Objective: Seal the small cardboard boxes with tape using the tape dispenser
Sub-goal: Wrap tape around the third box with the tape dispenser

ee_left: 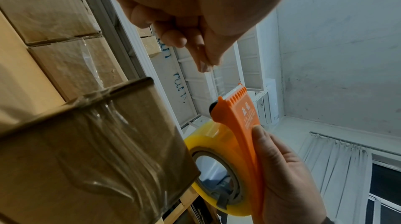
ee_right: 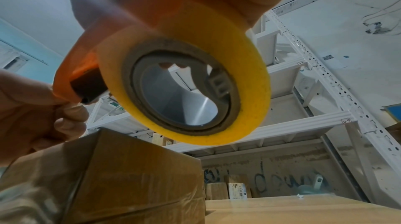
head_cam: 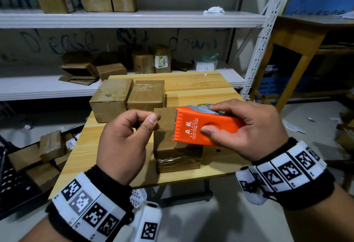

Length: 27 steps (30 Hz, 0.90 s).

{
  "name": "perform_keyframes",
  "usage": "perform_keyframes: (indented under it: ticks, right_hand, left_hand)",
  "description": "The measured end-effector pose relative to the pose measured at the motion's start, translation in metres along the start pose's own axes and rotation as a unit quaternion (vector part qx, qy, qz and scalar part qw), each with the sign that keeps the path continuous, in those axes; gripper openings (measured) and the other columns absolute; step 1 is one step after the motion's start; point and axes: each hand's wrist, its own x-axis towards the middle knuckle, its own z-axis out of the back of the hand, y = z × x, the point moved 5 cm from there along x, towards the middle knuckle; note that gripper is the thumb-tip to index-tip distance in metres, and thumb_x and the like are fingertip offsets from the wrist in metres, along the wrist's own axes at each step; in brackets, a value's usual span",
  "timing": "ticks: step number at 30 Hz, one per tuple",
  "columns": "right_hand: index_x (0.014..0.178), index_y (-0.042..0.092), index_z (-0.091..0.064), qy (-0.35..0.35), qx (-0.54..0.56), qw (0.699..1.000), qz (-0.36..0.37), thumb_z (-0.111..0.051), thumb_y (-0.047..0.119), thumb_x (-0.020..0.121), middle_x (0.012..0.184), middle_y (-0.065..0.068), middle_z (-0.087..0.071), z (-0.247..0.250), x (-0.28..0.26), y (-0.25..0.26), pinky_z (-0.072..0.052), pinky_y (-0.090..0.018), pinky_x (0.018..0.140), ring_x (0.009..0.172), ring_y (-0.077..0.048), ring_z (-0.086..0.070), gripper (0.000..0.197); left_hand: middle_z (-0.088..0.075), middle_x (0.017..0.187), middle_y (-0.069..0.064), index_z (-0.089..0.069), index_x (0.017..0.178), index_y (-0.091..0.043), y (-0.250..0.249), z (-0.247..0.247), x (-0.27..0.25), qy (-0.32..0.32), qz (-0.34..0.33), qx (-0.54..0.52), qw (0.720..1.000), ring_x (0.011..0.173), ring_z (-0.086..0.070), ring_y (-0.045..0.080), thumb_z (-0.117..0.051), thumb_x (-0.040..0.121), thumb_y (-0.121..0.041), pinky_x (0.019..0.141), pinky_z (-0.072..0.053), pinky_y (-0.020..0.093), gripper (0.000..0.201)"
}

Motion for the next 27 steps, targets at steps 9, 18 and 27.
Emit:
perform_keyframes:
  ticks: [9, 18, 27]
  right_hand:
    - [0.110, 0.017, -0.079, 0.000, 0.003, 1.000, 0.006, -0.076, 0.062, 0.078, 0.103, 0.001, -0.080, 0.0013, -0.0002, 0.0001, -0.064, -0.042, 0.072, 0.086, -0.017, -0.077, 0.056]
    - [0.112, 0.018, -0.078, 0.008, 0.005, 1.000, 0.009, -0.076, 0.062, 0.079, 0.105, 0.006, -0.078, 0.0012, -0.0003, -0.0023, -0.064, -0.038, 0.073, 0.087, -0.012, -0.075, 0.055]
    - [0.112, 0.018, -0.078, 0.007, 0.007, 1.000, 0.007, -0.076, 0.062, 0.078, 0.104, 0.006, -0.078, 0.0023, -0.0010, -0.0038, -0.065, -0.039, 0.072, 0.086, -0.013, -0.075, 0.055]
  left_hand:
    - [-0.077, 0.085, -0.005, -0.077, 0.091, -0.023, -0.0015, 0.0013, -0.0014, 0.004, -0.007, 0.016, 1.000, 0.087, -0.072, 0.017, -0.067, 0.097, -0.031, 0.084, -0.058, 0.046, 0.014]
    - [-0.077, 0.084, -0.006, -0.077, 0.089, -0.023, -0.0041, 0.0005, -0.0020, 0.002, -0.007, 0.019, 1.000, 0.087, -0.072, 0.016, -0.068, 0.097, -0.032, 0.084, -0.058, 0.045, 0.015]
    - [-0.077, 0.084, -0.004, -0.077, 0.089, -0.022, -0.0013, -0.0002, -0.0025, 0.002, 0.001, 0.012, 1.000, 0.086, -0.072, 0.017, -0.069, 0.098, -0.026, 0.085, -0.058, 0.047, 0.013]
